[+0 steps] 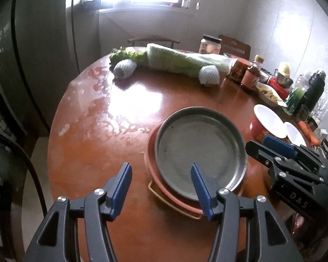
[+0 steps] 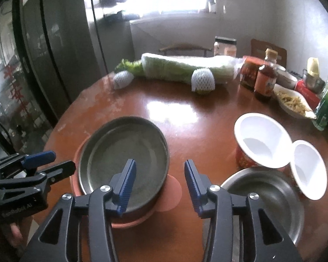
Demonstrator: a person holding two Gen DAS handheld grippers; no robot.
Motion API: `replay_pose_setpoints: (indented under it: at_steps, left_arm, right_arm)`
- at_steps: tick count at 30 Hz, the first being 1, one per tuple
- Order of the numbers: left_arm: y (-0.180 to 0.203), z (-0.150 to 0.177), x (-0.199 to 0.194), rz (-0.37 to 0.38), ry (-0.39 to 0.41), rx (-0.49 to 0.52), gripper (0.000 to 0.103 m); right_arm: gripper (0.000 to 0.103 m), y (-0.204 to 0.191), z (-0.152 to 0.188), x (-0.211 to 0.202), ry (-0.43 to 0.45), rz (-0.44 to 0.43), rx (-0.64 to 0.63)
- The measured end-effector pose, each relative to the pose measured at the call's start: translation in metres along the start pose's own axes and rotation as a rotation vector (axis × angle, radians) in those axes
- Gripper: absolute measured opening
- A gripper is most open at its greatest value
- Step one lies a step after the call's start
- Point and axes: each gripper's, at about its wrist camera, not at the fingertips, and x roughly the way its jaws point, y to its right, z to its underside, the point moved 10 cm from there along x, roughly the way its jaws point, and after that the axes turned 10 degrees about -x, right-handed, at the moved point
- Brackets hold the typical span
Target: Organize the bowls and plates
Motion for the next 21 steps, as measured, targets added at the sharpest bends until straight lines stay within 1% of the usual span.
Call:
replay_pose_setpoints:
  at_steps: [5,8,11,16,21]
  left_arm:
    - [0.028,-0.002,-0.017,0.029,0.032,0.026,0.058]
    - [0.050,-0.002,-0.026,0.057,0.047,0.049,0.058]
    - [0.071,0.001,-0.029,0.087,0.046,0.067,0.059]
    - [0.109,0.012,-0.022,0.141,0.018,0.095,0.059]
    - [0.142,0.027,-0.007,0.175,-0.030,0.110,0.059]
  right_arm:
    - [0.053,0.010,-0.005,-0.036,0.069,0.019,-0.002]
    - [0.055,0.024,-0.005,-0.054,0.099,0.039,0.014]
    - [0.055,0.042,0.000,-0.071,0.121,0.062,0.036]
    - [0.055,0.079,0.017,-0.092,0.130,0.117,0.079]
    - [0.056,0.119,0.050,-0.101,0.101,0.159,0.143]
